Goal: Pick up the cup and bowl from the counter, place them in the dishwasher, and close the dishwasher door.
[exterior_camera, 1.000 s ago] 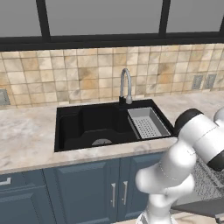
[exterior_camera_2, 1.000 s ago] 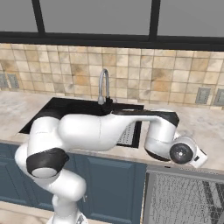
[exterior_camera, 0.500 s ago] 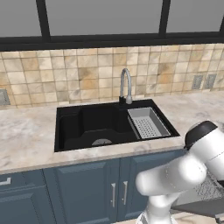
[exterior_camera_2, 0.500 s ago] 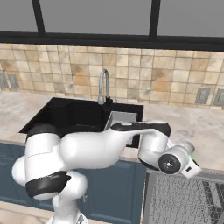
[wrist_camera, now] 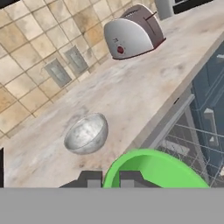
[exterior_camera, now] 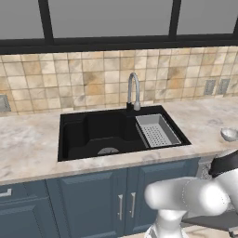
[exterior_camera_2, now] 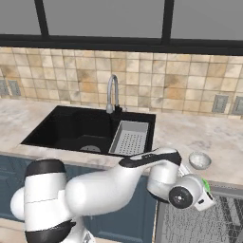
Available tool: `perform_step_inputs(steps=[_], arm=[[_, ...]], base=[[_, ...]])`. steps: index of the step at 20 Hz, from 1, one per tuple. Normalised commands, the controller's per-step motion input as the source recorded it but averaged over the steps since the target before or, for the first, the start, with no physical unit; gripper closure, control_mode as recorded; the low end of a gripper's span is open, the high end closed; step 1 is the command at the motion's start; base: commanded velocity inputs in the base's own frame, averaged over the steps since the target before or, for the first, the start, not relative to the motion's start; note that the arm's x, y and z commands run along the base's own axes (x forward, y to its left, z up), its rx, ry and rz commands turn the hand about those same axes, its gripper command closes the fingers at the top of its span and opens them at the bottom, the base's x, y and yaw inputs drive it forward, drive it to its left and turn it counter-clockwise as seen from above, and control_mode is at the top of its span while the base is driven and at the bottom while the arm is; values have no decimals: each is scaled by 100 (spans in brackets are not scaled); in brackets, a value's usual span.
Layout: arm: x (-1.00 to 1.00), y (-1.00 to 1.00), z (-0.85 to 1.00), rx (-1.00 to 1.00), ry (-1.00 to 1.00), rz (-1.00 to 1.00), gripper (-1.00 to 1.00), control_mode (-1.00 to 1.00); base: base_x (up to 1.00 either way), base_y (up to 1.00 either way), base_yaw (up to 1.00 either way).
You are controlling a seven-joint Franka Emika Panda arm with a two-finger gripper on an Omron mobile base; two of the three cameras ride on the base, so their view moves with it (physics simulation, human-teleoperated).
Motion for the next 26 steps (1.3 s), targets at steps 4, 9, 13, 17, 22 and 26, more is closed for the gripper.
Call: perform_step_inputs(steps=[4, 9, 13, 17, 22, 26], arm=[[0, -16, -32, 9, 0, -5, 100, -100], [-4, -17, -39, 13, 0, -4, 100, -100], [-9, -19, -53, 14, 0, -1, 100, -100], [-1, -24, -56, 15, 3, 0, 100, -100], [0, -31, -50, 8, 6, 0, 100, -100], [0, -29, -52, 4, 8, 0, 100, -100]], base=[[0, 0, 0], [0, 0, 0], [0, 0, 0], [0, 0, 0], [0, 0, 0], [0, 0, 0]])
